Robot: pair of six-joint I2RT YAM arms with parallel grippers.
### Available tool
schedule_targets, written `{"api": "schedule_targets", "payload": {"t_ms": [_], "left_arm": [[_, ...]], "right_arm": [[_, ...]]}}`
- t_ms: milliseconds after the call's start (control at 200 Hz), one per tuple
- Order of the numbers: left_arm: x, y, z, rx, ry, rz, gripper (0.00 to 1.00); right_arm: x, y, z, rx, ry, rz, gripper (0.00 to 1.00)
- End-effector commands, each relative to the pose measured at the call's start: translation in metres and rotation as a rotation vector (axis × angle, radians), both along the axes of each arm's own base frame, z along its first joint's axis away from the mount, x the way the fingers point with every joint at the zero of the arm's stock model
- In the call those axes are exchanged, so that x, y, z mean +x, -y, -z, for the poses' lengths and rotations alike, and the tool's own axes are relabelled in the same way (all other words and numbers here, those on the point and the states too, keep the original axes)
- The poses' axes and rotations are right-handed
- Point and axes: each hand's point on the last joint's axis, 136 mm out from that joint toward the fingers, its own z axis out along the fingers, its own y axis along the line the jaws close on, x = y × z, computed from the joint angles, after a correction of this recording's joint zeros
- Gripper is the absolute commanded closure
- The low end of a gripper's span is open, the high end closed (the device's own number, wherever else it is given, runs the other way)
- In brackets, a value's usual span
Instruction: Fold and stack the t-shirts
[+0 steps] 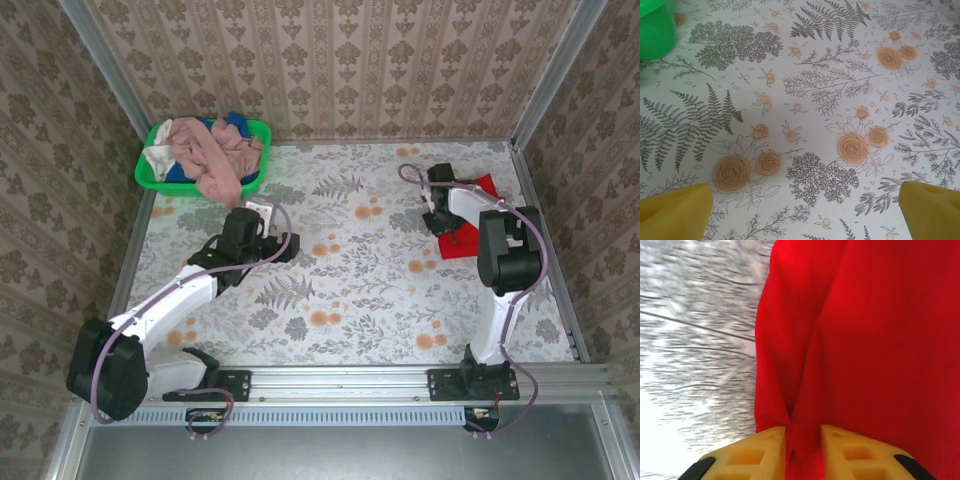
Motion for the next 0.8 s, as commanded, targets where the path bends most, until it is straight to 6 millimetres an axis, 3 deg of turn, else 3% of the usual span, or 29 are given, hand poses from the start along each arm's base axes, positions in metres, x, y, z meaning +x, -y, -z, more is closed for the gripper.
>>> {"api": "schedule_targets", "payload": {"t_ms": [0,185,240,345,455,530,660,730,795], "left_arm": [[0.008,-0.004,-0.008,0.029,0.049,0.013,0.03],[0.018,-0.027,-0.012,0.061,0.079,-0.046,0.02],[0.025,-0.044,-0.013,0.064,0.09,-0.097,0.02],[0.031,-0.066,-0.016,0.07,0.139,-0.16,0.0],[0.038,-0.096,-0.017,0.068,0.188,-0.239,0.0],[0.041,-0.122,-0.017,0.08,0.212,-0.311,0.0],[0.039,-0.16,-0.01,0.157,0.273,-0.424,0.0],[0.036,-0.179,0.001,0.203,0.279,-0.485,0.0],[0.038,-0.184,0.011,0.244,0.317,-0.472,0.0]], "right_arm": [[0.01,0.02,-0.009,0.004,0.053,0.026,0.75],[0.026,0.053,-0.009,-0.019,0.074,0.13,0.75],[0.03,0.054,-0.014,-0.009,0.095,0.135,0.72],[0.039,0.039,-0.036,0.071,0.207,0.119,0.58],[0.037,0.022,-0.064,0.189,0.361,0.141,0.26],[0.034,0.004,-0.089,0.299,0.491,0.132,0.12],[0.015,-0.018,-0.118,0.44,0.701,0.112,0.0],[0.003,-0.021,-0.122,0.462,0.813,0.114,0.0],[-0.009,-0.019,-0.107,0.439,0.866,0.135,0.0]]}}
